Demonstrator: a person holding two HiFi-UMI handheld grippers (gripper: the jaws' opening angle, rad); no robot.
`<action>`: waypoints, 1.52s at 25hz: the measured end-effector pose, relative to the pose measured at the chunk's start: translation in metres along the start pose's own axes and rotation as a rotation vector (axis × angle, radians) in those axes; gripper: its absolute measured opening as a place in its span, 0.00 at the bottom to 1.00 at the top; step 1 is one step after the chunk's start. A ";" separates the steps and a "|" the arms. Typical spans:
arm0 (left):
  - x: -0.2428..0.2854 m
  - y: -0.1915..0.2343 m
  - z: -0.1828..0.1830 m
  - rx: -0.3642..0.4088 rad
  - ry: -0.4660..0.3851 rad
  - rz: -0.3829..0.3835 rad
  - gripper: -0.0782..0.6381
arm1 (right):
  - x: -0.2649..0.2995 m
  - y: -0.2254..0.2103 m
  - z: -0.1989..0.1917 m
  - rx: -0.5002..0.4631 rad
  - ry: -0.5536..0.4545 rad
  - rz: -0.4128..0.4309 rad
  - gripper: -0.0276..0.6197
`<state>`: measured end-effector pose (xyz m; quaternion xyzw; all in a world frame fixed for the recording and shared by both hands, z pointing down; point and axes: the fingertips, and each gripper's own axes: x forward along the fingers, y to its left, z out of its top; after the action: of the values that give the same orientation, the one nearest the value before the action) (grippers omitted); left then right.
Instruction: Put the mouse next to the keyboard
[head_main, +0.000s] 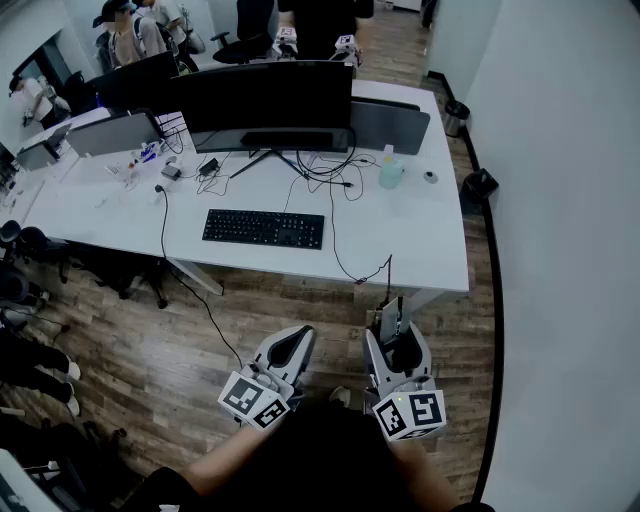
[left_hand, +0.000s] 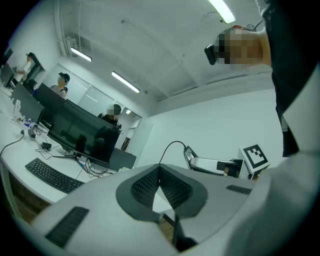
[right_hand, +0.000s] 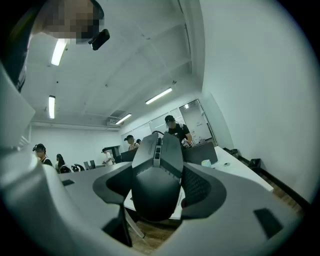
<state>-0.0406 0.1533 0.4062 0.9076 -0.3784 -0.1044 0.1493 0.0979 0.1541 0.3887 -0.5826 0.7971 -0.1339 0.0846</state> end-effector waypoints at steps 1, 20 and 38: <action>0.000 0.000 -0.002 -0.002 -0.002 0.009 0.11 | -0.001 -0.002 0.001 -0.008 -0.001 0.001 0.51; -0.024 -0.010 -0.032 -0.021 0.005 0.170 0.11 | -0.027 -0.048 -0.001 0.016 0.033 -0.005 0.52; 0.053 0.060 -0.018 0.001 0.008 0.138 0.11 | 0.041 -0.080 0.000 0.015 0.076 -0.056 0.52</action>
<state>-0.0374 0.0786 0.4398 0.8797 -0.4396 -0.0899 0.1572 0.1579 0.0921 0.4142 -0.5984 0.7822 -0.1643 0.0552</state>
